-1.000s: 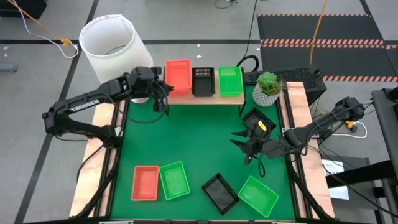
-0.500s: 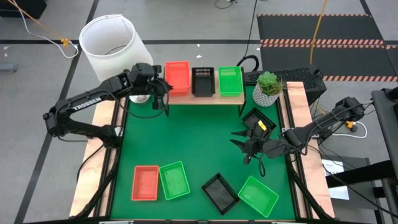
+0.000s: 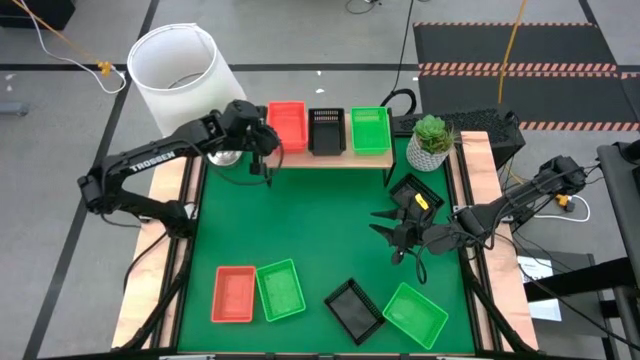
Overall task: Stack baskets on shelf by color
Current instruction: Stack the right orange basket into the orange basket on the shelf, then stack the bottom black basket into the black basket on the shelf
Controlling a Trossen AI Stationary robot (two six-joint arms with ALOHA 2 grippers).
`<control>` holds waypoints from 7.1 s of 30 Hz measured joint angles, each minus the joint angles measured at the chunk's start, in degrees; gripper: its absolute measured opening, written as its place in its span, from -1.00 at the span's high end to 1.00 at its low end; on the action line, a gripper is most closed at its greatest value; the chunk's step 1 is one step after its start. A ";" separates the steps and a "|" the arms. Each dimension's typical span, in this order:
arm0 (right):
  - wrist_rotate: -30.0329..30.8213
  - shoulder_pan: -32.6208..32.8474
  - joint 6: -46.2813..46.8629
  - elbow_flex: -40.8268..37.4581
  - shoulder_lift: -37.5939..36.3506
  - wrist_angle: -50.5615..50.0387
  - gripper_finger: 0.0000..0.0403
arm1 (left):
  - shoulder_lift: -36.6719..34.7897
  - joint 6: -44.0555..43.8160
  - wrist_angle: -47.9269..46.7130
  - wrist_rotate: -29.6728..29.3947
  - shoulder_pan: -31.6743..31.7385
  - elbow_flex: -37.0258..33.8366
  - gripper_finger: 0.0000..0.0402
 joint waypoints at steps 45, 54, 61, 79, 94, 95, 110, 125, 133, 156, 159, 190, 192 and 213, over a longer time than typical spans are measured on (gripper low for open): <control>-4.63 0.00 1.05 0.02 0.02 0.23 0.34 | -5.91 -11.55 -1.56 -0.41 -3.51 0.11 0.38; -11.37 0.00 5.35 0.02 0.02 0.22 0.34 | -7.27 -23.73 -1.98 0.44 -14.55 0.11 0.38; -22.86 0.56 16.37 0.04 0.28 0.24 0.34 | -7.01 -26.09 -2.55 -3.85 -24.57 -0.08 0.38; -40.51 9.01 39.76 0.07 16.02 8.84 0.15 | -12.51 -31.74 18.00 -4.16 -31.08 -20.57 0.38; -45.87 12.25 45.02 0.08 25.74 18.69 0.04 | -12.50 -32.82 18.62 -4.15 -31.37 -20.57 0.38; -45.21 12.79 45.71 0.30 25.68 18.91 0.04 | -12.50 -32.99 18.62 -4.16 -31.38 -20.57 0.38; -37.03 20.51 49.27 3.37 25.60 16.28 0.04 | -12.48 -33.34 18.82 -4.12 -32.17 -20.57 0.38; -36.21 19.43 44.10 3.41 32.68 17.33 0.04 | -12.48 -33.22 18.80 -4.14 -32.15 -20.57 0.38; -40.44 16.18 43.78 3.45 35.38 17.31 0.27 | -12.48 -32.73 18.99 -4.14 -32.09 -20.55 0.38; -40.19 11.44 30.97 3.58 27.95 18.53 0.97 | -12.48 -33.10 18.76 -4.16 -32.12 -20.55 0.38; -40.00 10.43 29.11 3.58 26.27 18.54 0.96 | -12.48 -33.11 18.73 -4.16 -32.12 -20.55 0.38; -20.76 -16.32 3.06 29.98 15.47 -14.63 0.96 | -12.45 -33.08 18.27 -4.16 -32.12 -20.52 0.38; -20.76 -17.96 1.84 31.32 15.45 -14.22 0.96 | -12.45 -33.08 18.27 -4.16 -32.12 -20.52 0.38; -33.04 -35.05 -3.51 32.98 20.46 -12.32 0.96 | -12.34 -33.34 18.66 -4.16 -32.10 -20.48 0.38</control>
